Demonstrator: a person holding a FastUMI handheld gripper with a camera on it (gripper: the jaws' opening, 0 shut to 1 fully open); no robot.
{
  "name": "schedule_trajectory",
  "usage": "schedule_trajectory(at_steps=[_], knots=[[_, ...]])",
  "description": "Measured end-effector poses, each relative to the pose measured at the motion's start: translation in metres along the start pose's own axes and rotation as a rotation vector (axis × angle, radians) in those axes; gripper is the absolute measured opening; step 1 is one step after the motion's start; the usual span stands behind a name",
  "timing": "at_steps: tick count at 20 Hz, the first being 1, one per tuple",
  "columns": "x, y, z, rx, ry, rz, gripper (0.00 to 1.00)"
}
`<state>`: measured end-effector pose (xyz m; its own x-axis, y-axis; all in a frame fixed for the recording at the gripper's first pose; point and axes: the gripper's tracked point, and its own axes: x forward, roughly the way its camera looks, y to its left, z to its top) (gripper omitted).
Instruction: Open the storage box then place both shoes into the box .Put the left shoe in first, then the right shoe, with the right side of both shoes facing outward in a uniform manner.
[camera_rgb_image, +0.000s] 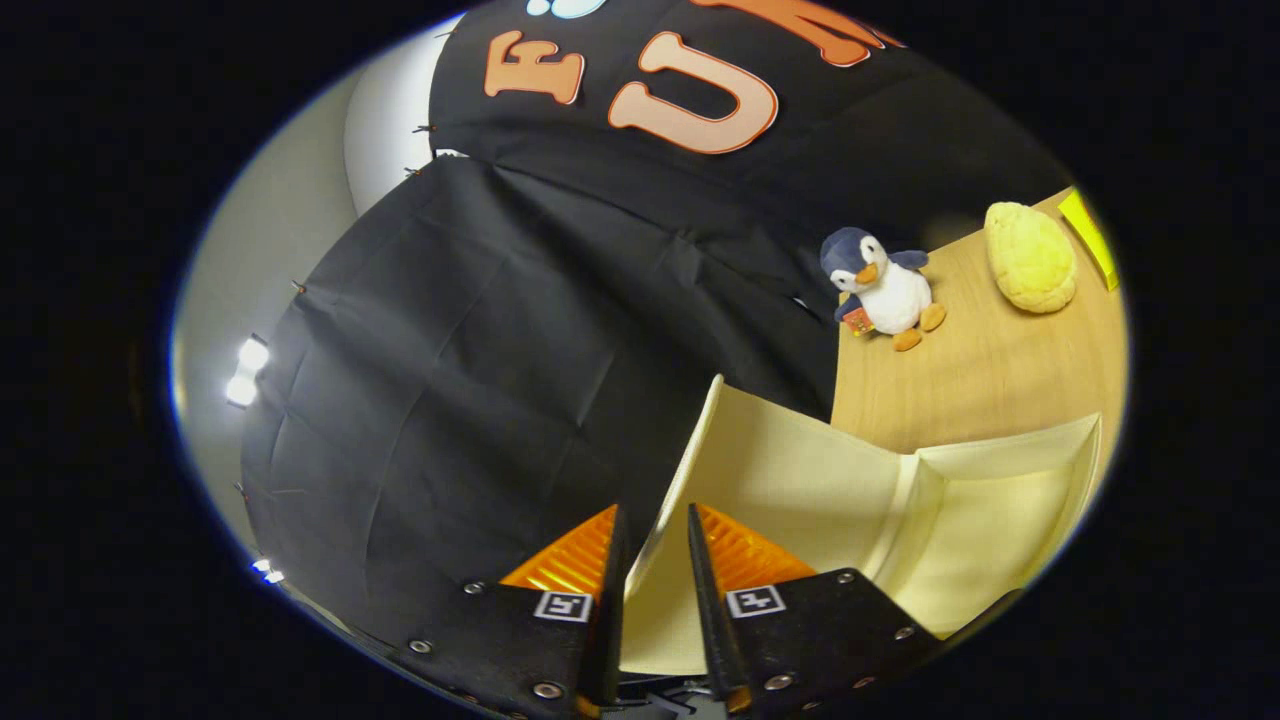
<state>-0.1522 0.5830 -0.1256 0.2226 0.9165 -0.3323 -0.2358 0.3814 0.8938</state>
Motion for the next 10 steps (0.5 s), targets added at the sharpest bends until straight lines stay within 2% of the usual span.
schedule_trajectory(at_steps=[2,4,8,10], knots=[[-0.006,0.000,0.004,-0.024,-0.021,-0.005,0.51],[-0.021,-0.016,0.008,-0.081,-0.047,-0.056,0.61],[-0.067,-0.072,0.016,-0.169,-0.096,-0.191,0.66],[-0.100,-0.111,0.016,-0.218,-0.105,-0.292,0.72]])
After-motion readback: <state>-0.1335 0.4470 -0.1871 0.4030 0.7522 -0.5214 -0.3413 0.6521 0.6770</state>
